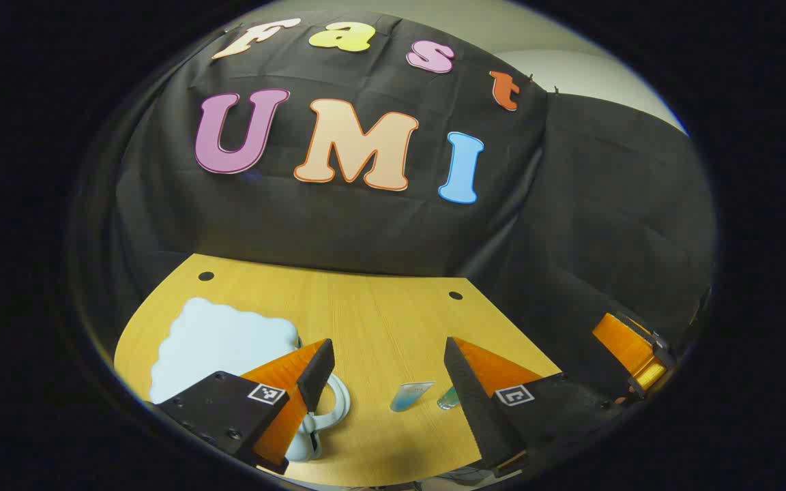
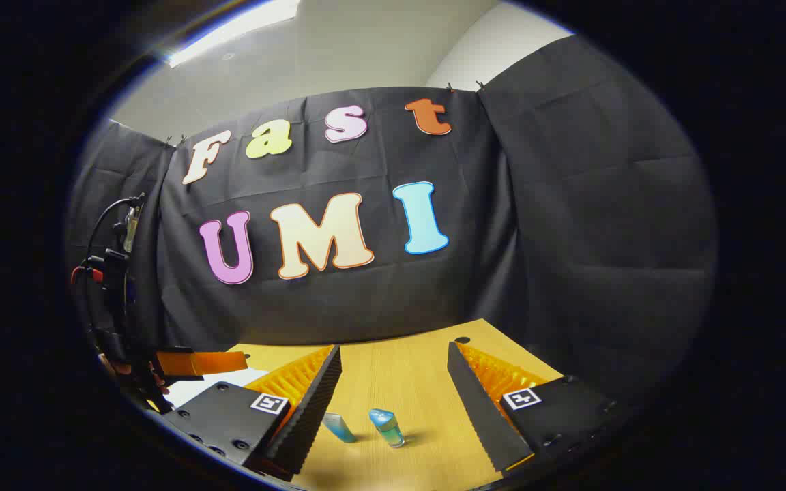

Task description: First open the suitcase, pack the skin care products into it, and then close the suitcase.

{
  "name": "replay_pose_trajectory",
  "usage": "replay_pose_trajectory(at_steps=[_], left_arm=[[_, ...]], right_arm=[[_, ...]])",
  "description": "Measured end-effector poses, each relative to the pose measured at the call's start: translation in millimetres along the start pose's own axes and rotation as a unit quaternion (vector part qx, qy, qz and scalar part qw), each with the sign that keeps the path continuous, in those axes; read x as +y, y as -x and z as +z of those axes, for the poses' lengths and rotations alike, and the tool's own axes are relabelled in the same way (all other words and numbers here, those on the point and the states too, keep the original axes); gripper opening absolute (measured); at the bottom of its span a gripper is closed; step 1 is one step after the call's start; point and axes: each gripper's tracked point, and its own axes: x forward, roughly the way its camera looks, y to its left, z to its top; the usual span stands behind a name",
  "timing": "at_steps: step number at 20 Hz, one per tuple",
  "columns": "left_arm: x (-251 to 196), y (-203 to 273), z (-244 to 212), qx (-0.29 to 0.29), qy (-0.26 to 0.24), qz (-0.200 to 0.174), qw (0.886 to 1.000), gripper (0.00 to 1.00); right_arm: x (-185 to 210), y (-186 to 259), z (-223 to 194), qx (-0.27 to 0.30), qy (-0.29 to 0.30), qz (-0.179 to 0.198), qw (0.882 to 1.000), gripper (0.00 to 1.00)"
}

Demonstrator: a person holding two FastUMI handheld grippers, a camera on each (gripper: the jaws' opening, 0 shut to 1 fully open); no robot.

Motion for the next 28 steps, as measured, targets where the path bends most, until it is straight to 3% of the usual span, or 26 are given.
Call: replay_pose_trajectory(at_steps=[19,28], left_arm=[[20,14,-5,0.009,0.017,0.04,0.999,0.95],[74,-2,-23,0.085,0.033,0.088,0.992,0.95]], right_arm=[[12,-1,-12,0.022,0.0,0.032,0.999,0.98],[24,-3,-39,0.058,-0.001,0.06,0.997,0.98]])
